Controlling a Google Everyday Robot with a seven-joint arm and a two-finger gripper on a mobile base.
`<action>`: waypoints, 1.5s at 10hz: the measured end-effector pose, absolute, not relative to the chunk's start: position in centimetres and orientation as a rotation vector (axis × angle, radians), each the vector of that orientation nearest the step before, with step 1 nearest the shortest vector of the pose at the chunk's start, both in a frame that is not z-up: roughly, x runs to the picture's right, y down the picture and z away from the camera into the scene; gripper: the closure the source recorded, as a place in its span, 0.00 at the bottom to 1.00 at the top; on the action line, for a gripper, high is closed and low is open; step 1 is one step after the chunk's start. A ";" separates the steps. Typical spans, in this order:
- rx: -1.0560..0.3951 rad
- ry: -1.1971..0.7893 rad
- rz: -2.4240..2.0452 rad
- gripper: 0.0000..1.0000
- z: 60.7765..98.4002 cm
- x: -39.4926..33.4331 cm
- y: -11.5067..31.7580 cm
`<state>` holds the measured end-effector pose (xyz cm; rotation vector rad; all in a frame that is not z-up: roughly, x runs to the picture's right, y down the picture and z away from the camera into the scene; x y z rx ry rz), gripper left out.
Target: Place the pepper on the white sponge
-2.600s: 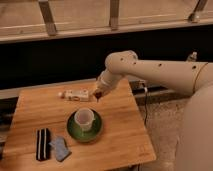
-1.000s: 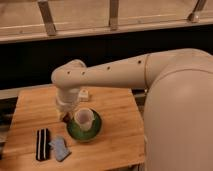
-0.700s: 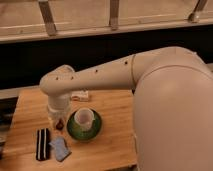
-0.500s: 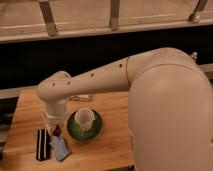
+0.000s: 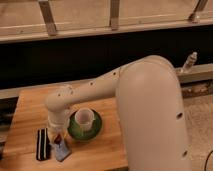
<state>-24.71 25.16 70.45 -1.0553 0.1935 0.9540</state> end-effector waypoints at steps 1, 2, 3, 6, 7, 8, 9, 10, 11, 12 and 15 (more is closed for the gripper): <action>-1.079 0.191 0.958 1.00 71.1 -25.1 26.0; -1.104 0.190 0.961 1.00 71.6 -25.4 26.9; -1.123 0.194 0.966 1.00 71.9 -25.5 27.6; -1.167 0.257 0.976 0.94 72.7 -25.3 29.8; -1.169 0.271 0.985 0.86 72.8 -25.0 29.9; -1.169 0.296 0.995 0.74 72.7 -24.4 30.1; -1.167 0.311 1.002 0.66 72.6 -23.9 30.2; -1.164 0.320 1.008 0.56 72.5 -23.5 30.2; -1.159 0.328 1.015 0.46 72.3 -23.1 30.1; -1.157 0.333 1.020 0.36 72.2 -22.7 30.1; -1.164 0.343 1.015 0.20 72.1 -22.9 30.4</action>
